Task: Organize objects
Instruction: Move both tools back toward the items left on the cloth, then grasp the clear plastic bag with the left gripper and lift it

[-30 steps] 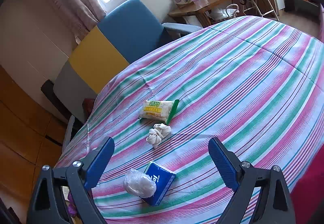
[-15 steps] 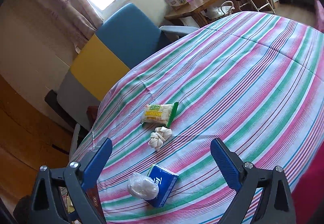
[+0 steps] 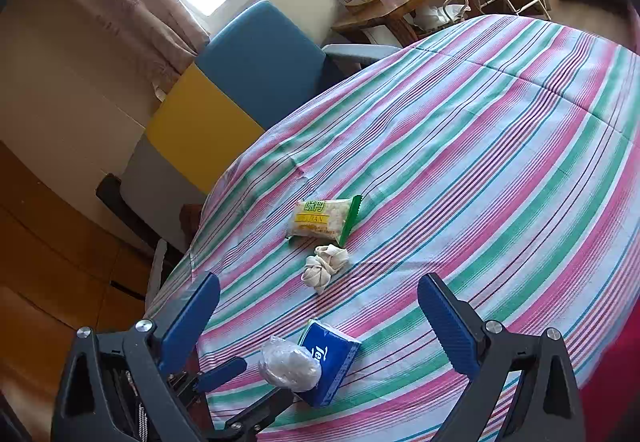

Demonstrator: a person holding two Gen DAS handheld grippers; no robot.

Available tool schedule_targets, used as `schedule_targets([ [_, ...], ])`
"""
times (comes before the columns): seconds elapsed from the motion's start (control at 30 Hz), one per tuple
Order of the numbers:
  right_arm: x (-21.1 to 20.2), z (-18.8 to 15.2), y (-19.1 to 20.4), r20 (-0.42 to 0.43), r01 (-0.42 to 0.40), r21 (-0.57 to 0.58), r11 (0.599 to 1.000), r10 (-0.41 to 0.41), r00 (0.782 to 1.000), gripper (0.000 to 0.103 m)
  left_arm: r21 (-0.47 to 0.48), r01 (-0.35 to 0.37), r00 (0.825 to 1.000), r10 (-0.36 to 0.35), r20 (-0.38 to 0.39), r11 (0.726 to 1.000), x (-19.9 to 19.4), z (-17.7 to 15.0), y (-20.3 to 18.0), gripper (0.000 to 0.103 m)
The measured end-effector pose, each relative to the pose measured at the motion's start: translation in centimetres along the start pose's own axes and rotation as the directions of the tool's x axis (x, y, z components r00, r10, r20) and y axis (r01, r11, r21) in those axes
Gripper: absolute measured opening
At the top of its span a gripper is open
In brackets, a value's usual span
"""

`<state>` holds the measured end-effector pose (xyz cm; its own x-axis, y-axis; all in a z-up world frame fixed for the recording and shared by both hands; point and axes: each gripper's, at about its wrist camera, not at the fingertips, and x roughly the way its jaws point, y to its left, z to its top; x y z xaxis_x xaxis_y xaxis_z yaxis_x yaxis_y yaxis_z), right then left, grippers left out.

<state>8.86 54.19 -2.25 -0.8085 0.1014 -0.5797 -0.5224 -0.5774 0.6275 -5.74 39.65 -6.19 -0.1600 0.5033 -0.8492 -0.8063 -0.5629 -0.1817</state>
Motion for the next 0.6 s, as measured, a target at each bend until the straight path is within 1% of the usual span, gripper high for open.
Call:
schedule_targets([
  [0.1, 0.0, 0.0, -0.1, -0.002, -0.008, 0.003, 1.0, 0.008, 1.0, 0.1, -0.012, -0.016, 1.0, 0.016, -0.025, 1.0, 1.6, 0.7, 0.0, 0.082],
  [0.13, 0.0, 0.0, -0.1, -0.003, -0.01, 0.002, 1.0, 0.01, 1.0, 0.1, -0.022, -0.016, 0.999, 0.016, -0.032, 1.0, 2.1, 0.8, 0.2, 0.078],
  [0.17, 0.0, 0.0, -0.1, -0.003, -0.01, 0.001, 1.0, 0.01, 1.0, 0.1, -0.041, -0.013, 0.999, 0.011, -0.045, 0.999, 2.6, 0.8, 0.5, 0.07],
  [0.2, 0.0, 0.0, -0.1, -0.002, -0.01, 0.001, 1.0, 0.01, 1.0, 0.1, -0.065, -0.009, 0.998, 0.006, -0.055, 0.998, 2.9, 0.7, 0.9, 0.051],
  [0.27, -0.1, 0.0, -0.1, 0.001, -0.012, 0.004, 1.0, 0.012, 1.0, 0.1, -0.122, 0.036, 0.998, -0.042, -0.05, 0.992, 2.8, 0.1, 1.9, 0.046],
  [0.3, -0.1, 0.1, -0.2, 0.001, -0.013, 0.006, 1.0, 0.013, 1.0, 0.1, -0.125, 0.039, 0.998, -0.045, -0.043, 0.991, 2.4, -0.1, 2.1, 0.036],
  [0.37, 0.0, 0.1, -0.2, -0.001, -0.01, 0.007, 1.0, 0.01, 1.0, 0.1, -0.118, 0.021, 1.0, -0.023, -0.012, 0.993, 1.2, -0.8, 2.5, 0.036],
  [0.43, 0.1, 0.1, 0.0, -0.006, -0.002, 0.0, 1.0, 0.002, 1.0, 0.1, -0.13, 0.032, 0.999, -0.032, 0.006, 0.991, -0.2, -1.4, 3.0, 0.036],
  [0.6, 0.5, 0.0, 0.2, -0.02, 0.024, -0.018, 1.0, -0.025, 0.999, 0.1, -0.123, 0.009, 0.999, -0.003, 0.047, 0.992, -4.1, -3.9, 3.9, 0.036],
])
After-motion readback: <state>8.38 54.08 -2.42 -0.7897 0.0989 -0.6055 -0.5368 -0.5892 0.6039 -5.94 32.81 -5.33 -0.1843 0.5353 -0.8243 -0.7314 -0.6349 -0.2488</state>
